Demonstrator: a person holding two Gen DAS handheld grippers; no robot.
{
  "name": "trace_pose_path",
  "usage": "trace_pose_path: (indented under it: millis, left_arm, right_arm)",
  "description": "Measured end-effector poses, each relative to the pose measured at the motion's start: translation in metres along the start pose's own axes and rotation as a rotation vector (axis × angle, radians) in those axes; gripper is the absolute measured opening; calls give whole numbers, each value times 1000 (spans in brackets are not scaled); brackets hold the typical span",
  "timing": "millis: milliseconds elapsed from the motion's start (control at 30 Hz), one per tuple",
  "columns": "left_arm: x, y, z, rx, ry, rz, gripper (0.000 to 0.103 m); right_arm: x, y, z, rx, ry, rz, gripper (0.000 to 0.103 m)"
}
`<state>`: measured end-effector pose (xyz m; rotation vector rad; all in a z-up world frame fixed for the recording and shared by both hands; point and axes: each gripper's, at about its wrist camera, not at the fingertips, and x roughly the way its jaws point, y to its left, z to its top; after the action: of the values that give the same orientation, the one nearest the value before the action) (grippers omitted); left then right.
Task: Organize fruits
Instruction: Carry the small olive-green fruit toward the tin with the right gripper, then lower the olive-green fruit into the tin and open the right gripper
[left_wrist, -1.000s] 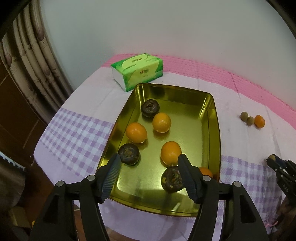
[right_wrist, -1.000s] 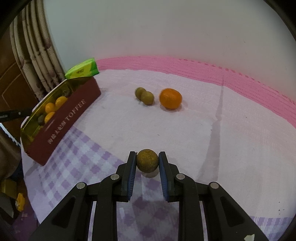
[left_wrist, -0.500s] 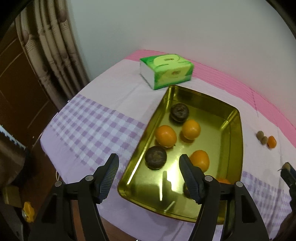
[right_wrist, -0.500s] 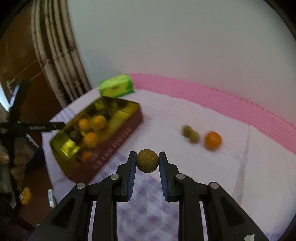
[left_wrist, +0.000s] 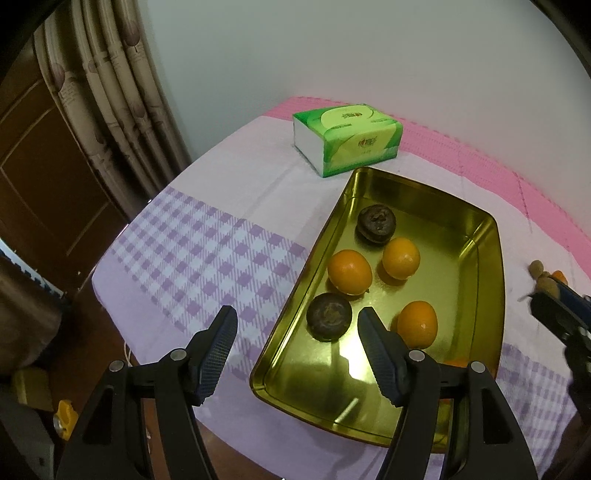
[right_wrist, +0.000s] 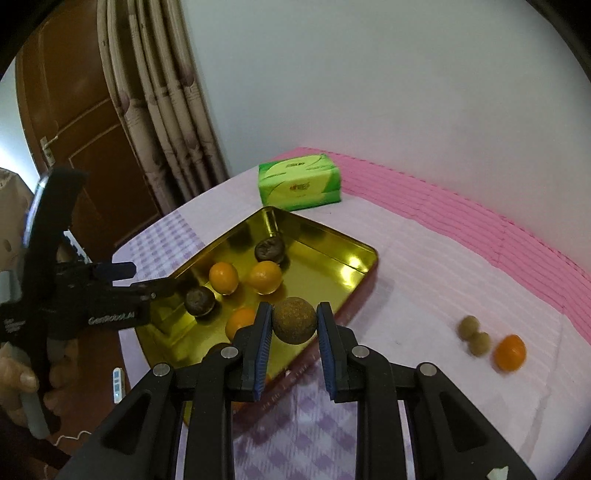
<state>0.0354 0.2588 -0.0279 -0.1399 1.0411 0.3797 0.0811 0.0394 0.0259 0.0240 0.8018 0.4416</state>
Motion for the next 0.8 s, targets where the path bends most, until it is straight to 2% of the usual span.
trace_pose_path:
  millis: [333,800]
  left_arm:
    - [4,-3,-2,13,11,0,70]
    - [6,-5,-3,31,21,7,74]
  right_arm:
    - [36,7,6,-19,48,-15,22]
    - [59,11,6,-29,89,-16,23]
